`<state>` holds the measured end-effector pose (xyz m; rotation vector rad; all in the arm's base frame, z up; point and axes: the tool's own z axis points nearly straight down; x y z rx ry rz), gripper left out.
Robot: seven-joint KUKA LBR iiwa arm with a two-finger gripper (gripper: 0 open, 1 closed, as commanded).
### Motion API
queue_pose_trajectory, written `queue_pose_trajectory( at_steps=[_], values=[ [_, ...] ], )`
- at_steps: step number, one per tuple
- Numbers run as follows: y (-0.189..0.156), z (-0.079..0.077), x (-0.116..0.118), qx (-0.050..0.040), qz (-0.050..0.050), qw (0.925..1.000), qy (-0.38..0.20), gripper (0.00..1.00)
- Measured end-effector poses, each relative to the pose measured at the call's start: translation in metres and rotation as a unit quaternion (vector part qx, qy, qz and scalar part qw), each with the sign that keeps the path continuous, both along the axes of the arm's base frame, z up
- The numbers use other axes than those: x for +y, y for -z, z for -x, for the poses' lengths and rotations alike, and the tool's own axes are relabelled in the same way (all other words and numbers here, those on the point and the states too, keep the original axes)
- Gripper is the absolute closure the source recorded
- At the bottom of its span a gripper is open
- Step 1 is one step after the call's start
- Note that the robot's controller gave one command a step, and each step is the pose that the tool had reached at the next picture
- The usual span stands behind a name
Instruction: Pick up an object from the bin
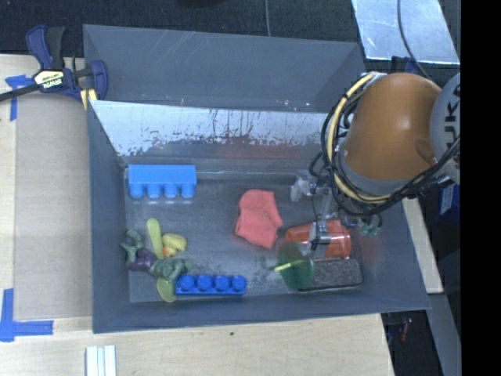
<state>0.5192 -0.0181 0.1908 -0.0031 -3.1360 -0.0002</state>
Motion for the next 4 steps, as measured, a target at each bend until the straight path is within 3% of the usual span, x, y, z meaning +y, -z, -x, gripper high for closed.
queue_pose_trajectory(
  at_steps=[1,2,3,4],
  values=[
    [-0.005,-0.002,0.0,-0.0044,0.0,1.0,0.0,0.0],
    [0.039,-0.009,-0.003,-0.0075,0.0,0.9956,0.093,0.0],
    [0.119,-0.003,-0.006,-0.006,0.0,0.9957,0.093,0.0],
    [0.116,-0.016,-0.017,-0.0086,0.0,0.9829,0.184,1.0]
  ],
)
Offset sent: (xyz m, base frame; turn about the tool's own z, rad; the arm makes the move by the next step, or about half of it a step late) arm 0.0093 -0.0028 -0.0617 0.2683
